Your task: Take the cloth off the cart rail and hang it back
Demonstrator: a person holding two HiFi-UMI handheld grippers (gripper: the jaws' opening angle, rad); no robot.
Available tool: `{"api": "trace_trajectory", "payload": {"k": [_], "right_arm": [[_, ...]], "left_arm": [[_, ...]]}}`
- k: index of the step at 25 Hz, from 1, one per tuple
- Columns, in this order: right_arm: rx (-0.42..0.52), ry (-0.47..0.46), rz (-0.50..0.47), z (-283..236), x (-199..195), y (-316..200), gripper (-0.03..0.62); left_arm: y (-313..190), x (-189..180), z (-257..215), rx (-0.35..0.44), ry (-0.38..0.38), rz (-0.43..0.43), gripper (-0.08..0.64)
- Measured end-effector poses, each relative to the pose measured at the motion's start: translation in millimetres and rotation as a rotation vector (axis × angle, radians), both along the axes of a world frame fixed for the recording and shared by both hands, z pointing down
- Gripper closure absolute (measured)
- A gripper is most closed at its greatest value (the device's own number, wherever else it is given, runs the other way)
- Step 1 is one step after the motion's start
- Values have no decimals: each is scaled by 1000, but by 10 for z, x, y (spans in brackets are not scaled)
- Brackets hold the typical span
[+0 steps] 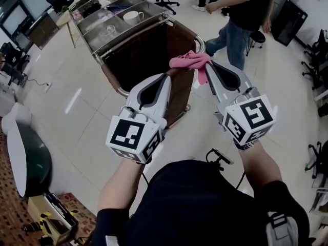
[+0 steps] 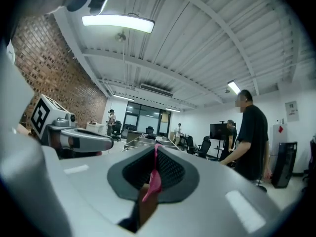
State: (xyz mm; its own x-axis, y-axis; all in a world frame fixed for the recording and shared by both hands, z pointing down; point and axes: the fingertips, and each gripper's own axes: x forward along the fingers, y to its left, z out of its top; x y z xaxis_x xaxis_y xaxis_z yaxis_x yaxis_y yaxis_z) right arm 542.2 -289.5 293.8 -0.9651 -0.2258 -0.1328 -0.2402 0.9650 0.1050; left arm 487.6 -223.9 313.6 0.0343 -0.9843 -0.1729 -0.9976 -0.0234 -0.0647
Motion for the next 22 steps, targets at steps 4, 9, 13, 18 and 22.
{"api": "trace_trajectory", "payload": {"k": [4, 9, 13, 18, 22], "right_arm": [[16, -15, -33, -26, 303, 174, 581], [38, -27, -119, 122, 749, 326, 581], [33, -39, -177, 170, 1114, 266, 581], [11, -35, -219, 326, 1444, 300, 581], [7, -35, -232, 514, 1553, 551, 581]], "left_arm": [[96, 248, 64, -1, -1, -25, 558], [117, 674, 265, -6, -11, -77, 559], [9, 1047, 337, -21, -29, -111, 560], [30, 1430, 458, -53, -32, -132, 558], [240, 1575, 589, -55, -41, -134, 558]]}}
